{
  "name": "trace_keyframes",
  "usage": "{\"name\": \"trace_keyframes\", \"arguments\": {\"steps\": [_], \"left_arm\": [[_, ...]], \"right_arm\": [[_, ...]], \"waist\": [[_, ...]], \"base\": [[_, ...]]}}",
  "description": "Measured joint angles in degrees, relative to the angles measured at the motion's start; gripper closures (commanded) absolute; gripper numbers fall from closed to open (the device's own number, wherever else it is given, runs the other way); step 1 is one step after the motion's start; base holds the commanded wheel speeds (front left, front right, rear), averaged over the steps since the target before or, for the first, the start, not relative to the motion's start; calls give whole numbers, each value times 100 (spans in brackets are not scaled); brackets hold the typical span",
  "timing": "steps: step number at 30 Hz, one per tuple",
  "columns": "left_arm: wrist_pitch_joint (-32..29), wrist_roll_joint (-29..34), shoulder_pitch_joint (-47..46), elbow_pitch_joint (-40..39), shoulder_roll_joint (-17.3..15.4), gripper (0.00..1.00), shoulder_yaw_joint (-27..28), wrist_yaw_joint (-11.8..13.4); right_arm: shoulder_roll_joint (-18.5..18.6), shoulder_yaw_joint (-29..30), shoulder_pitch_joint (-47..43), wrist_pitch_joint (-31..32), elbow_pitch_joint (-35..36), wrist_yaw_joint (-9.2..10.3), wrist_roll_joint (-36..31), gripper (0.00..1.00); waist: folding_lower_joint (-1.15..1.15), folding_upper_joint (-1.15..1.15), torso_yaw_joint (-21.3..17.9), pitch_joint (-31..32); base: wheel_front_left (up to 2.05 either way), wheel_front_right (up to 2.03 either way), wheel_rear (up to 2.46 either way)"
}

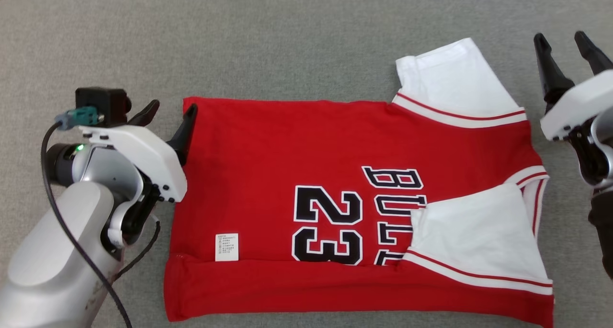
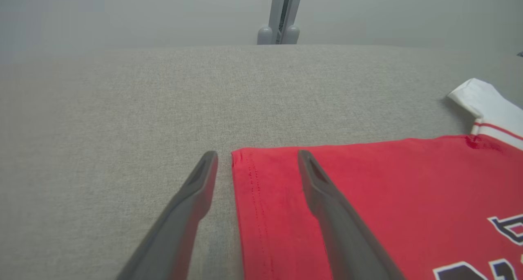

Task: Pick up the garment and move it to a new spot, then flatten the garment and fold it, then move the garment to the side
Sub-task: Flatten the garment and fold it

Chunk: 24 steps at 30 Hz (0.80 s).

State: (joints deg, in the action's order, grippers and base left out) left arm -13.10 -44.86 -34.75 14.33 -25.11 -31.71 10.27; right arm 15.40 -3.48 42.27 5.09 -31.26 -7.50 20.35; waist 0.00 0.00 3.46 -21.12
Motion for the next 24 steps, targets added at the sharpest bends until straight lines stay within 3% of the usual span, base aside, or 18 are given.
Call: {"name": "trace_keyframes", "arguments": {"steps": [12, 19, 20, 21, 22, 23, 24], "left_arm": [[-461, -156, -1039, 1188, 417, 0, -263, -645], [-453, -224, -1391, 1584, 579, 0, -280, -906], [-449, -292, -1425, 1650, 609, 54, -275, -987], [-425, -294, -1451, 1692, 616, 80, -276, -1018], [-417, -307, -1476, 1731, 626, 100, -275, -1036], [-401, -311, -1493, 1766, 635, 100, -277, -1065], [-391, -311, -1498, 1794, 638, 100, -287, -1083]], "right_arm": [[209, -1138, 1493, 344, -1377, 0, 434, 0], [201, -1809, 1791, 439, -1769, 0, 848, 0], [207, -1904, 1848, 441, -1798, 0, 1102, 21], [211, -1975, 1861, 447, -1797, 0, 1204, 57], [221, -2038, 1864, 435, -1790, 0, 1303, 81], [244, -2097, 1873, 417, -1793, 0, 1379, 100], [285, -2158, 1879, 386, -1795, 0, 1435, 100]], "waist": [[0, 0, 258, -726], [0, 0, 281, -990], [0, 0, 280, -1012], [0, 0, 280, -1019], [0, 0, 279, -1024], [0, 0, 279, -1025], [0, 0, 278, -1023]], "base": [[0, 0, 0], [0, 0, 0], [0, 0, 0], [0, 0, 0], [0, 0, 0], [0, 0, 0], [0, 0, 0]]}}
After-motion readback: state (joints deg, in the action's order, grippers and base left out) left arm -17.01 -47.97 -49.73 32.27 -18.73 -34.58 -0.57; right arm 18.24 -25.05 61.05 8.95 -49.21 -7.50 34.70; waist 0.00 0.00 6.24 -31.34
